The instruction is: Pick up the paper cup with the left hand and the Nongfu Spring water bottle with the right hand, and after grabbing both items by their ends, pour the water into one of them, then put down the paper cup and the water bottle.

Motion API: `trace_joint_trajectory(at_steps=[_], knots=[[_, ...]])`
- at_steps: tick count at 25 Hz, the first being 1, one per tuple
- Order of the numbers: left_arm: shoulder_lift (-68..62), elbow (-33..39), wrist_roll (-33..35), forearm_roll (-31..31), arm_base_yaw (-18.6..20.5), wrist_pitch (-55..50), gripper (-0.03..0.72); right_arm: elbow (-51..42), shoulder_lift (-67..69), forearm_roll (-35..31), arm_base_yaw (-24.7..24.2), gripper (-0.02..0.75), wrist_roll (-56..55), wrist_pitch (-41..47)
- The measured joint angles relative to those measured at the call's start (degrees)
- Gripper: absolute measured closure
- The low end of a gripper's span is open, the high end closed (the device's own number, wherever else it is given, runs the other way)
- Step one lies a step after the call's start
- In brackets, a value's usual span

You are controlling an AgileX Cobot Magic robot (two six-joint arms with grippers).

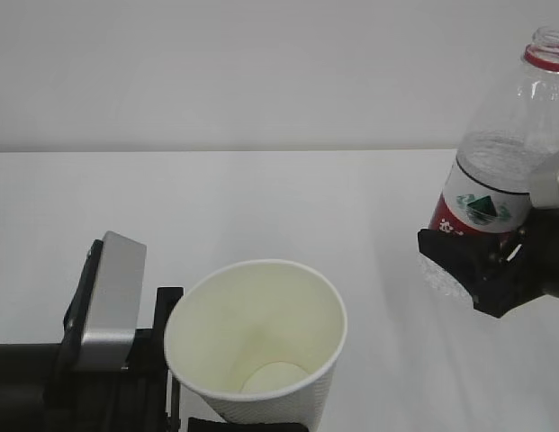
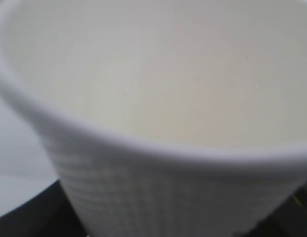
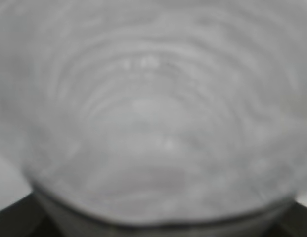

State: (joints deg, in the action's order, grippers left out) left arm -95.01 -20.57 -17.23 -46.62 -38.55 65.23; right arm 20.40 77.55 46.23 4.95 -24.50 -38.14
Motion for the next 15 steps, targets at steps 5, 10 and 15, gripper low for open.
trace_joint_trajectory(at_steps=[5, 10, 15], knots=[[0.0, 0.0, 0.0, 0.0, -0.2, 0.0, 0.153, 0.6, 0.0, 2.8, 0.0, 0.19, -1.5, -0.1], [0.0, 0.0, 0.0, -0.2, -0.6, 0.0, 0.154, 3.8, 0.0, 7.4, 0.0, 0.19, -4.6, -0.1], [0.0, 0.0, 0.0, -0.2, -0.6, 0.0, 0.154, 7.7, 0.0, 12.2, 0.0, 0.19, -7.3, -0.1]])
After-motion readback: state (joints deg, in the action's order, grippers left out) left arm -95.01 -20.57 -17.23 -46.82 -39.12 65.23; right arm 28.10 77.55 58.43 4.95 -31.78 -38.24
